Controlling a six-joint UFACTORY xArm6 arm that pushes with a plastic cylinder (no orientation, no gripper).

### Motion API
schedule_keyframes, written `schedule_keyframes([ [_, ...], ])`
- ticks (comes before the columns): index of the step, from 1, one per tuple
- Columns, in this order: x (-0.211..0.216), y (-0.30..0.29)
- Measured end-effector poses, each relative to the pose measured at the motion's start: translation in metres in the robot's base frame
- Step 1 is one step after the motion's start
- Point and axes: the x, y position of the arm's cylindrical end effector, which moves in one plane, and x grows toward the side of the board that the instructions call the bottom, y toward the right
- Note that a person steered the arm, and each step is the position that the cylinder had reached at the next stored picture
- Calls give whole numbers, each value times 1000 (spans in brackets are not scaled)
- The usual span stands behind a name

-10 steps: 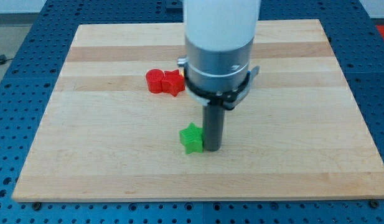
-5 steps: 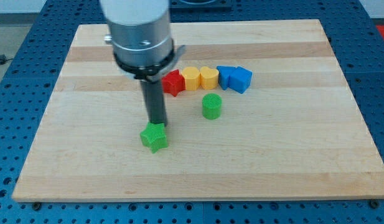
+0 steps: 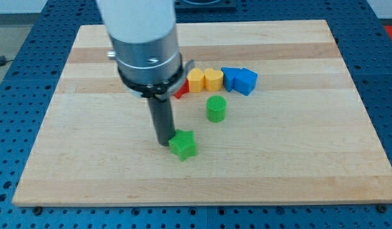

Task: Push the green star to the bottom center

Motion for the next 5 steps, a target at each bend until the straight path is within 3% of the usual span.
schedule_keyframes([
  [2, 13, 23],
  [4, -20, 40],
  [5, -8, 64],
])
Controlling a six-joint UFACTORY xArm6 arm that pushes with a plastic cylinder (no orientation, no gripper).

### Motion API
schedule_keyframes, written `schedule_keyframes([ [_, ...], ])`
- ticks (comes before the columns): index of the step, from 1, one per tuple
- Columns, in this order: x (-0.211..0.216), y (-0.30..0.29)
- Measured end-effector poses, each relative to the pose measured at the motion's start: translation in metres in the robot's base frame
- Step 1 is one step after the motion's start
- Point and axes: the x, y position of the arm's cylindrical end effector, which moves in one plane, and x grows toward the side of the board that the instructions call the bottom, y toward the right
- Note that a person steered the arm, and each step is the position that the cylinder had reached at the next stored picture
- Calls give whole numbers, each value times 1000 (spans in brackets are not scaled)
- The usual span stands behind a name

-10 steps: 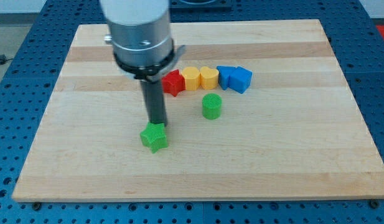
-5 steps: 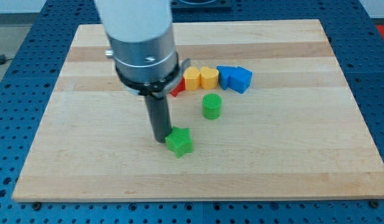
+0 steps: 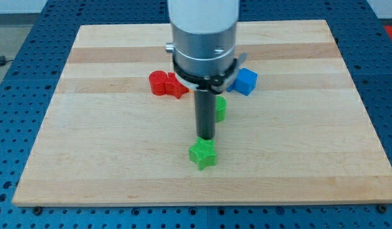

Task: Push the green star to the bottom center

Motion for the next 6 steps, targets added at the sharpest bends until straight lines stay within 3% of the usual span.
schedule_keyframes([
  [4, 55, 1],
  [6, 21, 35],
])
